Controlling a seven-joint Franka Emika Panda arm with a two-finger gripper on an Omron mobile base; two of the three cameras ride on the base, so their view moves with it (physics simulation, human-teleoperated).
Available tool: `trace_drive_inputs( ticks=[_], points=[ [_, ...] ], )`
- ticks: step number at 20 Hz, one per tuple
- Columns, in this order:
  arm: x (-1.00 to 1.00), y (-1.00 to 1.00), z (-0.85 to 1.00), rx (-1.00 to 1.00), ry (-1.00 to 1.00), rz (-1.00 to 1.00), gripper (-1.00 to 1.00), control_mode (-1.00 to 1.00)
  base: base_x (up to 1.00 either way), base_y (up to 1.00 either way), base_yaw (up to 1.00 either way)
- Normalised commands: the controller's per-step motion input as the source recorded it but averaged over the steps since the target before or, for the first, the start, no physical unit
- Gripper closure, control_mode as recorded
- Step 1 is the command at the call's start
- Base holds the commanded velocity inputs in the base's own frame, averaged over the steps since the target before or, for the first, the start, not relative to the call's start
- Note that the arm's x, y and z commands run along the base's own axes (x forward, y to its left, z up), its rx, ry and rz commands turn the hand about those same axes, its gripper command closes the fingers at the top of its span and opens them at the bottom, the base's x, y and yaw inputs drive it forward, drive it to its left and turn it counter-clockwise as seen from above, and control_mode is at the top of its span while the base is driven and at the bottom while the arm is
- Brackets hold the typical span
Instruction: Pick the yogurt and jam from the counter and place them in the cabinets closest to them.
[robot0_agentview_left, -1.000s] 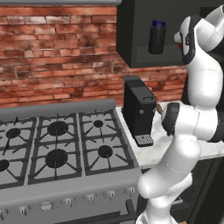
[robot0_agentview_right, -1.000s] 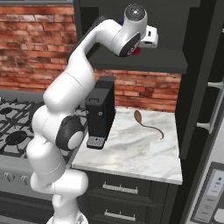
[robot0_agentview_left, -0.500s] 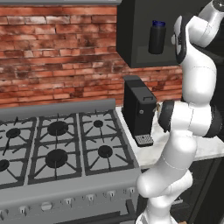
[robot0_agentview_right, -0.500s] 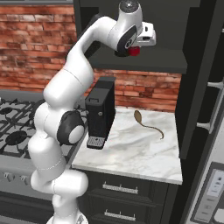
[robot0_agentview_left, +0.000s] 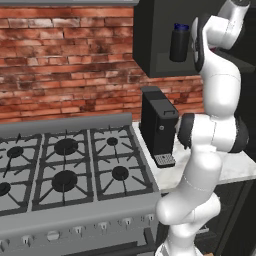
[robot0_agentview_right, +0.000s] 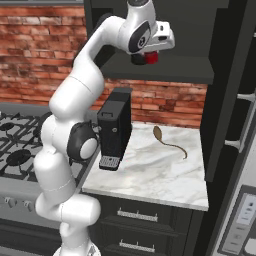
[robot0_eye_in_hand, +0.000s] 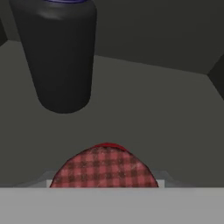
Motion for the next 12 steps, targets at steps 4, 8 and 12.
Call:
trace_drive_inputs(
  ticks=[4, 8, 12],
  points=[
    [0.00, 0.00, -0.13, -0.05, 0.00, 0.00, 1.00, -1.00, 0.00, 0.00, 0.00],
    [0.09, 0.00, -0.22, -0.10, 0.00, 0.00, 1.00, -1.00, 0.00, 0.00, 0.00],
    [0.42, 0.04, -0.05, -0.03, 0.00, 0.00, 1.00, -1.00, 0.00, 0.00, 0.00]
  ],
)
